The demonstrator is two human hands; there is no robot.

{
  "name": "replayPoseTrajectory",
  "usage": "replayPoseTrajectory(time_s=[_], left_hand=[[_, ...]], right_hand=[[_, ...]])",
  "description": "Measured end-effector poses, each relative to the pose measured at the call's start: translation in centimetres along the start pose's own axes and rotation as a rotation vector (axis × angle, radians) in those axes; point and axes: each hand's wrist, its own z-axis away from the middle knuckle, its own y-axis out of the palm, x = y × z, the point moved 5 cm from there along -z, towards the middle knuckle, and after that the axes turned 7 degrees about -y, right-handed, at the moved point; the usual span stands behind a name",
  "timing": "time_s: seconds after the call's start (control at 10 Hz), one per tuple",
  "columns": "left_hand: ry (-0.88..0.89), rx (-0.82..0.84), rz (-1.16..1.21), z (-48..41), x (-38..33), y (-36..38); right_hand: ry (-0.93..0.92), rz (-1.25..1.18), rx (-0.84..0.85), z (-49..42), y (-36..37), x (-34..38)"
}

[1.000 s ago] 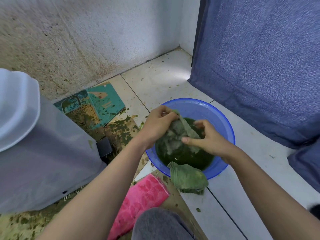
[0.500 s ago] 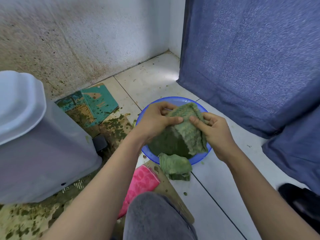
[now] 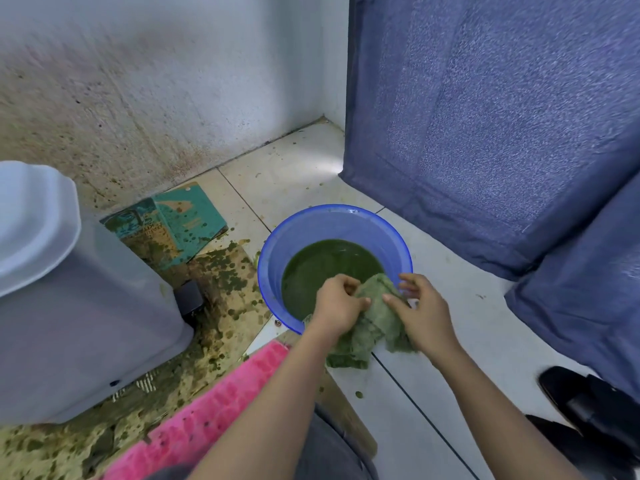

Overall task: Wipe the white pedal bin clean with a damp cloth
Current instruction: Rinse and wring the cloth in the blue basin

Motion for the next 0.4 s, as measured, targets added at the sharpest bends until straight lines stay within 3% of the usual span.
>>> replayPoseTrajectory(time_s=[0.1, 0.2, 0.3, 0.4], left_hand=[[0.118, -0.039, -0.309, -0.1, 0.8, 1.7], [0.18, 0.068, -0.516, 0.7, 2.0, 3.7], [0.225, 0.005, -0.556, 0.8, 1.7, 3.5], [0.32, -0.076, -0.502, 3.7, 1.8, 3.4]], right_hand=[[-0.227, 0.337, 0.127, 0.0, 1.7, -0.8], [-0.231, 0.48, 0.236, 1.1, 3.0, -2.6], [-0.23, 0.375, 0.207, 1.0, 2.9, -2.2], [-0.244, 0.231, 0.066, 3.0, 1.5, -2.0]])
